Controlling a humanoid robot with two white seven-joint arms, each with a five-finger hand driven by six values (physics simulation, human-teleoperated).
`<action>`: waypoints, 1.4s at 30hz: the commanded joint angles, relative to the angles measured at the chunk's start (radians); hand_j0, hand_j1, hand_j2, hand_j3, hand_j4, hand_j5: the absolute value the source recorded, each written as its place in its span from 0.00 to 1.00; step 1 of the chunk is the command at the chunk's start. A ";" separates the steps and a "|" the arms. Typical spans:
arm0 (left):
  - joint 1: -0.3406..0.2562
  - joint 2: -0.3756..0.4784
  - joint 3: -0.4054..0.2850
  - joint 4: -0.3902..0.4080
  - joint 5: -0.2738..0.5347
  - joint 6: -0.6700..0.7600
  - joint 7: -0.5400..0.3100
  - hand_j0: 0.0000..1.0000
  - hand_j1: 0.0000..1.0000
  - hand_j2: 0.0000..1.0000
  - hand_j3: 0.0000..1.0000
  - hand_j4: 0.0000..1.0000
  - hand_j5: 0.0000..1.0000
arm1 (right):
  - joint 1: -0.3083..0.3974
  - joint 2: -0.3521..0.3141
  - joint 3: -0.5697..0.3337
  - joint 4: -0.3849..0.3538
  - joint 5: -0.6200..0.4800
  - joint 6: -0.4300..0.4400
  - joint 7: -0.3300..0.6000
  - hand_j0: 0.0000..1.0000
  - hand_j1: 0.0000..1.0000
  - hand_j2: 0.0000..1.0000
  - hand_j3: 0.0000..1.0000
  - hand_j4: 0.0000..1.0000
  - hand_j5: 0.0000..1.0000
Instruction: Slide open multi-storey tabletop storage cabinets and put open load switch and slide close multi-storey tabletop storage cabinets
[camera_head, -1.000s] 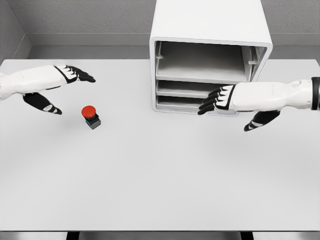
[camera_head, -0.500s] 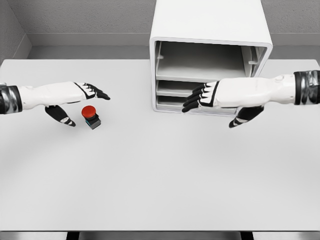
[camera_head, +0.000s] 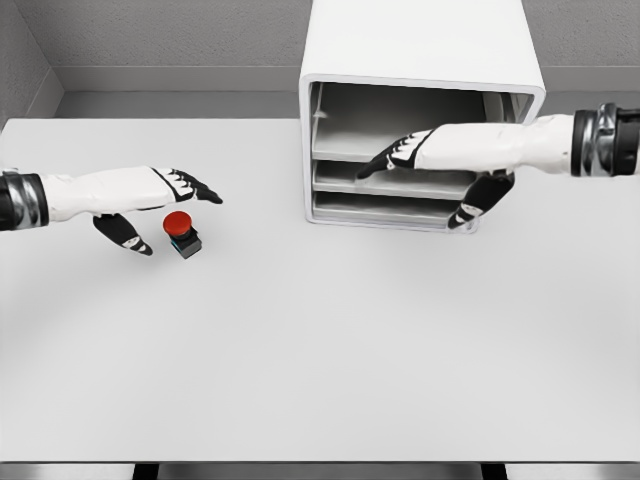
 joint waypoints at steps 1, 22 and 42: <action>0.000 0.000 0.002 -0.013 0.005 0.003 0.000 1.00 1.00 1.00 1.00 1.00 1.00 | -0.005 0.017 -0.001 0.021 -0.019 0.026 0.001 1.00 1.00 1.00 1.00 1.00 1.00; -0.002 -0.018 -0.012 0.029 -0.001 0.003 0.000 1.00 1.00 1.00 1.00 1.00 1.00 | -0.017 0.083 0.025 0.127 0.010 0.114 0.001 1.00 1.00 1.00 1.00 1.00 1.00; -0.003 -0.055 -0.007 0.064 -0.074 0.003 0.028 0.79 0.79 0.79 0.79 0.79 0.79 | -0.021 0.097 0.036 0.107 0.088 0.111 0.001 1.00 1.00 1.00 1.00 1.00 1.00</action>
